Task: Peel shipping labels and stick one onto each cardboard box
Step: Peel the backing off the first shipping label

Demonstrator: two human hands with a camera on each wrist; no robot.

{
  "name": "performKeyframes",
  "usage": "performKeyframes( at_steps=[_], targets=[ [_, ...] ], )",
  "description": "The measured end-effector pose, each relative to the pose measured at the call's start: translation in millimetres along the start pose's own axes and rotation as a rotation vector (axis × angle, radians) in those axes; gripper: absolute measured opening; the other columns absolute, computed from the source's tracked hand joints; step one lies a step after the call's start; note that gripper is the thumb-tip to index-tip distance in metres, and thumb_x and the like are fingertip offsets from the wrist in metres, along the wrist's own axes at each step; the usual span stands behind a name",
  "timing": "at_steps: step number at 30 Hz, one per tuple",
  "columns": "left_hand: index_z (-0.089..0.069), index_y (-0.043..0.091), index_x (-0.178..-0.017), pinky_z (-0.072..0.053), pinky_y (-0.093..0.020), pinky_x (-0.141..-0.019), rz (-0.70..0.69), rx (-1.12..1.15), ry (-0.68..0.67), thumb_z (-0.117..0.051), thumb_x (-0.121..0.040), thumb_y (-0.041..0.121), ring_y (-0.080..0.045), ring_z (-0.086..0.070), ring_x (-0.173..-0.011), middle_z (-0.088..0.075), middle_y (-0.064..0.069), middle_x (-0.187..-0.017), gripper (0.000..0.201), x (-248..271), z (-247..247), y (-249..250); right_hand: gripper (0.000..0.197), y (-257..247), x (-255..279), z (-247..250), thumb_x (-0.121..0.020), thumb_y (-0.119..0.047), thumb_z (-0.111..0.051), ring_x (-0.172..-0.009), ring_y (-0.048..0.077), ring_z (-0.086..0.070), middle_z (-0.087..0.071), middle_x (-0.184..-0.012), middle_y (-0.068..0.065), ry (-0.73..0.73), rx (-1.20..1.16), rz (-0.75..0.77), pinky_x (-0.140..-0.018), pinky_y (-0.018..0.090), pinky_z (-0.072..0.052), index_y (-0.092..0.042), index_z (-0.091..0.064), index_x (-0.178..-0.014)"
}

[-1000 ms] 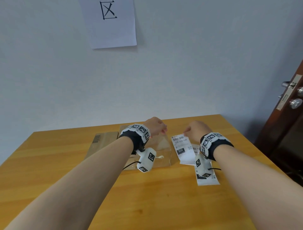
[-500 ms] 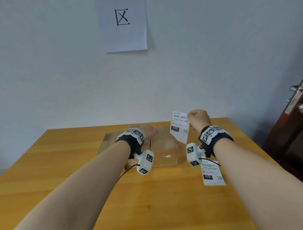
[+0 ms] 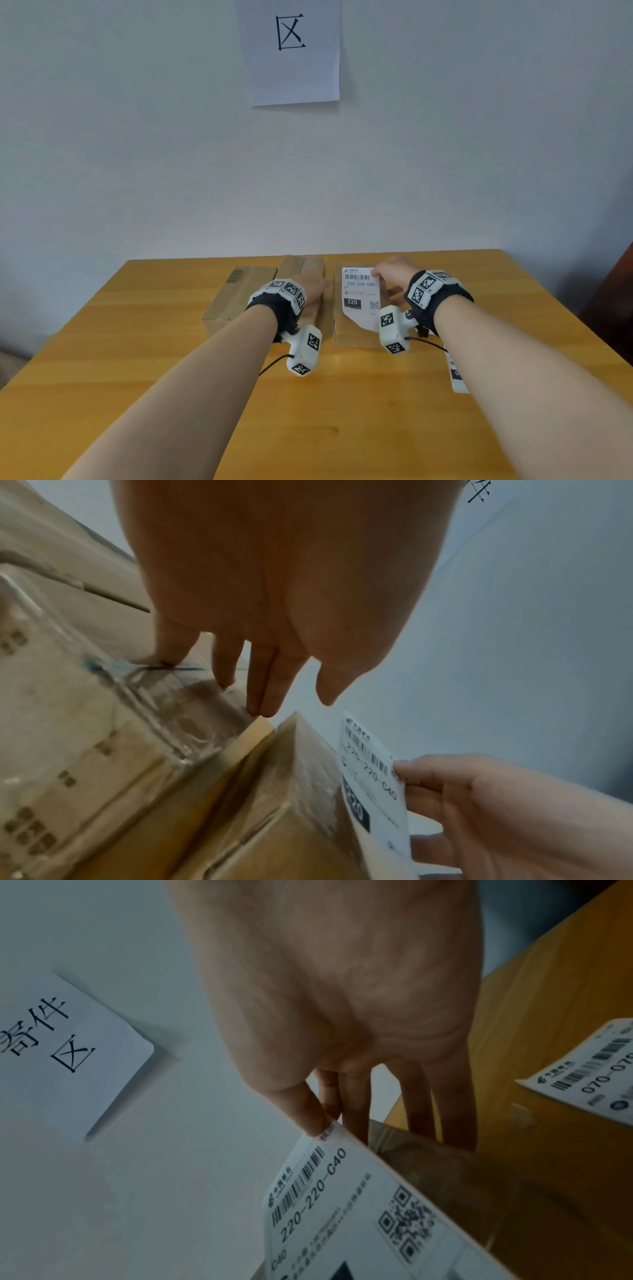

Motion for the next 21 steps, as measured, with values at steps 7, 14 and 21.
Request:
performKeyframes(
  at_steps=[7, 14, 21],
  targets=[
    [-0.056, -0.001, -0.144, -0.045, -0.042, -0.106, 0.102, -0.062, 0.036, -0.035, -0.114, 0.023, -0.037, -0.057, -0.132, -0.059, -0.022, -0.145, 0.043, 10.3, 33.5, -37.9, 0.023, -18.9, 8.3, -32.9, -0.101, -0.018, -0.061, -0.095, 0.039, -0.077, -0.075, -0.111, 0.017, -0.076, -0.001, 0.05, -0.084, 0.05, -0.065, 0.0, -0.068, -0.113],
    [-0.048, 0.0, -0.149, -0.044, -0.042, -0.115, 0.184, -0.108, 0.08, -0.035, -0.114, 0.011, -0.037, -0.055, -0.136, -0.055, -0.019, -0.149, 0.039, 10.3, 58.0, -87.3, 0.023, -35.5, 11.8, -58.3, -0.102, -0.018, -0.06, -0.099, 0.036, -0.076, -0.073, -0.109, 0.013, -0.124, 0.033, 0.088, -0.09, 0.052, -0.063, 0.0, -0.067, -0.115],
    [-0.048, -0.002, -0.149, -0.049, -0.026, -0.087, 0.293, 0.025, 0.11, -0.041, -0.112, 0.011, -0.033, -0.059, -0.124, -0.059, -0.017, -0.137, 0.04, 9.6, 82.0, -134.6, 0.02, -41.3, 11.4, -78.1, -0.102, -0.019, -0.062, -0.097, 0.038, -0.077, -0.074, -0.11, 0.012, -0.208, -0.021, 0.095, -0.091, 0.055, -0.062, -0.002, -0.066, -0.113]
  ],
)
Point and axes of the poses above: each hand's wrist, its own x-axis away from the middle knuckle, its own z-axis out of the back of the hand, y = z × x, the point moved 5 cm from there along -x, towards the middle knuckle
